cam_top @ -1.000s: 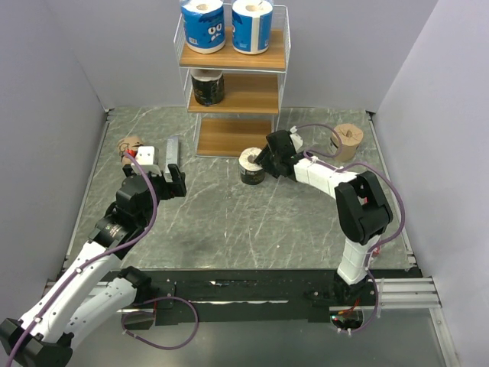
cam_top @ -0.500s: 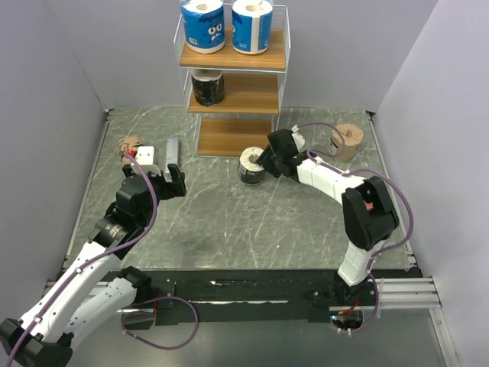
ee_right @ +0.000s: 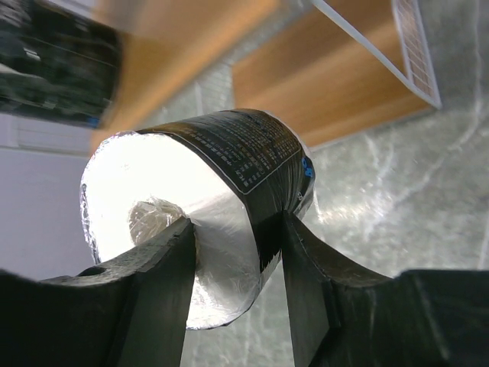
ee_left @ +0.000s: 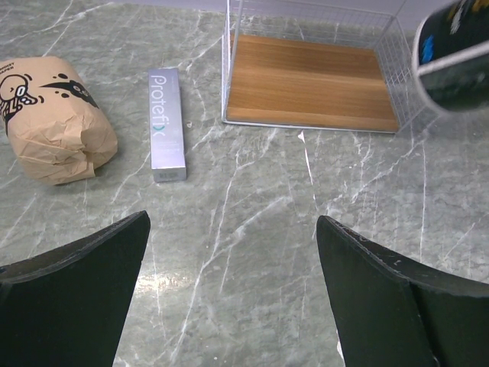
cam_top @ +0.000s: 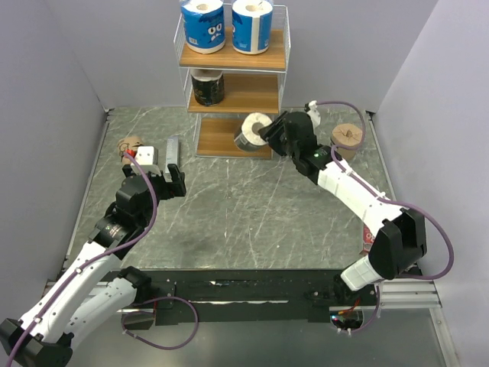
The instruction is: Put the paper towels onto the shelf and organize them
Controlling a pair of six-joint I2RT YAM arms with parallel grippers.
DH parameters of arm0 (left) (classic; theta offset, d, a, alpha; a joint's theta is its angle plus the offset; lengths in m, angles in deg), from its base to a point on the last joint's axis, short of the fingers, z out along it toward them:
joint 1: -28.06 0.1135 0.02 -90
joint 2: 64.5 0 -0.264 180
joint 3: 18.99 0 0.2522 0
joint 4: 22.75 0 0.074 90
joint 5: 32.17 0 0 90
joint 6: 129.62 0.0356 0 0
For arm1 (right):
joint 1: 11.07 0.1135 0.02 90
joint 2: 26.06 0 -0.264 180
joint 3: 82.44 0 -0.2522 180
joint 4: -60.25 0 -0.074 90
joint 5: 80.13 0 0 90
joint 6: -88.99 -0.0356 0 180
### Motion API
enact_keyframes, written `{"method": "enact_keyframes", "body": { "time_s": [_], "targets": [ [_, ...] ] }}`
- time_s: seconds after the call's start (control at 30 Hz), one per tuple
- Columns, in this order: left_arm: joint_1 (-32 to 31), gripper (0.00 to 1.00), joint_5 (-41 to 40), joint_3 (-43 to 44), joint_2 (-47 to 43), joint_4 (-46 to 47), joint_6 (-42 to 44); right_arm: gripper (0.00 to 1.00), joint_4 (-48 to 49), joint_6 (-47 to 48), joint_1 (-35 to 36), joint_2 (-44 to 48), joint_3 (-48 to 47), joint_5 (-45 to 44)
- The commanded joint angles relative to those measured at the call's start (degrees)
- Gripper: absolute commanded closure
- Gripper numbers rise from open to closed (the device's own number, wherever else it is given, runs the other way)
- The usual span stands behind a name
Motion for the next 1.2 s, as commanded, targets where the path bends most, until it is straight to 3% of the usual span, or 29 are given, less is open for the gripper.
{"method": "enact_keyframes", "body": {
  "time_s": [0.0, 0.57, 1.03, 1.17],
  "targets": [
    [0.1, 0.04, -1.2, 1.6, -1.2, 1.9, -0.6, 0.59, 4.5, 0.7, 0.5, 0.9, -7.6, -4.3],
    [0.2, 0.03, -1.3, 1.4, -2.4, 2.0, -0.7, 0.56, 0.8, -1.0, 0.7, -11.5, -27.9, -12.0],
    [-0.4, 0.04, -1.2, 1.3, -2.9, 1.9, -0.7, 0.52, -1.2, -3.6, 2.2, -17.0, -35.2, -19.0],
    [-0.5, 0.04, -2.0, 1.4, -3.1, 1.8, -0.6, 0.42, -0.7, -4.1, 2.4, -17.9, -36.5, -20.2]
  ]
}}
